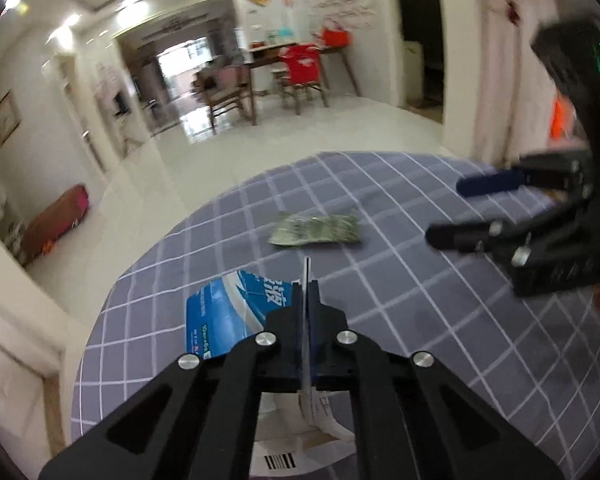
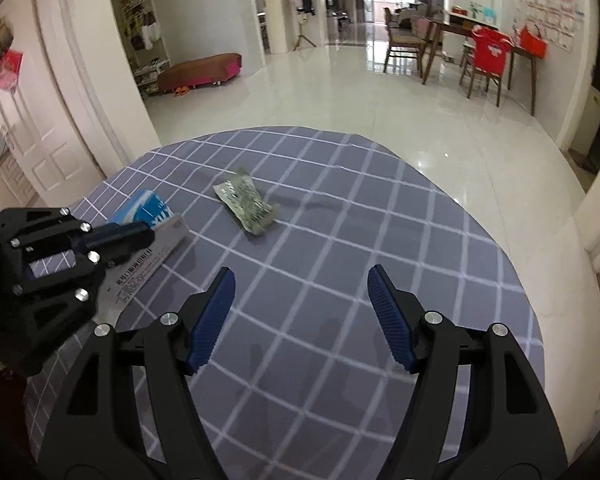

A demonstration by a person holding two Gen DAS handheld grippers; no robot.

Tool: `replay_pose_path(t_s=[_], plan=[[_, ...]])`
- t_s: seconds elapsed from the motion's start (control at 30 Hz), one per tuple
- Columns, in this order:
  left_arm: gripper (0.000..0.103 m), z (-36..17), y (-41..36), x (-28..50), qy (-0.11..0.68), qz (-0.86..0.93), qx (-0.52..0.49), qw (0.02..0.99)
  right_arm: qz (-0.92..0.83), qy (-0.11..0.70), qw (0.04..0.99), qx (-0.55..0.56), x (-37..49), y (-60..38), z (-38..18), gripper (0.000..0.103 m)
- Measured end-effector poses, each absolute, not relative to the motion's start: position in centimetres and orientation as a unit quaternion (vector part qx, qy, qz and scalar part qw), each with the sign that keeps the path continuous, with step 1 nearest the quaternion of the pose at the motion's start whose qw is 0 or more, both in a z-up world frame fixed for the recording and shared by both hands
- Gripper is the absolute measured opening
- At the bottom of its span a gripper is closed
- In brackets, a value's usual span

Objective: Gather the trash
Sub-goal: 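Grasp the white-and-blue box with left tool while right tool grasps green wrapper, then carry white box and green wrapper over the light-blue bucket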

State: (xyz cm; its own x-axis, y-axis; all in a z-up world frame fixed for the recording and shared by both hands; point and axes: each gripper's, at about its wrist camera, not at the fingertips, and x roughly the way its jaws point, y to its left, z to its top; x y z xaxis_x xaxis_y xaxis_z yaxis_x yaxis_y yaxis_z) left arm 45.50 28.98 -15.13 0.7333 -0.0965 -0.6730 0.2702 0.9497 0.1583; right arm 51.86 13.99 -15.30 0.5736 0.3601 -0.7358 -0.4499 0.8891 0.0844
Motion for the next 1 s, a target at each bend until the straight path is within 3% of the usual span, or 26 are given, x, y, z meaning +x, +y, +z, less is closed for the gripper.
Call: replay_pose_path(t_s=[0.37, 0.4, 0.53, 0.6, 0.77, 1.0], plan=[[0.002, -13.2, 33.9, 46.6, 0.334, -0.048, 0.022, 0.941, 0.246, 0.409, 0.871, -0.117, 56.6, 20.2, -16.8, 0.067], [0.002, -13.3, 33.9, 46.7, 0.335, -0.043, 0.022, 0.941, 0.248, 0.417, 0.866, -0.119, 57.2, 20.7, -17.1, 0.057], [0.002, -13.4, 34.2, 46.6, 0.338, -0.032, 0.032, 0.940, 0.257, 0.425, 0.857, -0.139, 58.0, 21.8, -17.9, 0.042], [0.002, -13.4, 34.3, 46.5, 0.338, -0.028, 0.031, 0.940, 0.264, 0.427, 0.853, -0.142, 57.8, 21.8, -17.9, 0.024], [0.002, -12.8, 33.9, 46.1, 0.338, -0.019, 0.027, 0.941, 0.266, 0.427, 0.854, -0.133, 56.1, 20.5, -17.8, 0.016], [0.002, -10.2, 31.1, 43.3, 0.319, -0.043, 0.018, 0.947, 0.274, 0.407, 0.869, -0.060, 51.6, 14.6, -14.9, 0.016]])
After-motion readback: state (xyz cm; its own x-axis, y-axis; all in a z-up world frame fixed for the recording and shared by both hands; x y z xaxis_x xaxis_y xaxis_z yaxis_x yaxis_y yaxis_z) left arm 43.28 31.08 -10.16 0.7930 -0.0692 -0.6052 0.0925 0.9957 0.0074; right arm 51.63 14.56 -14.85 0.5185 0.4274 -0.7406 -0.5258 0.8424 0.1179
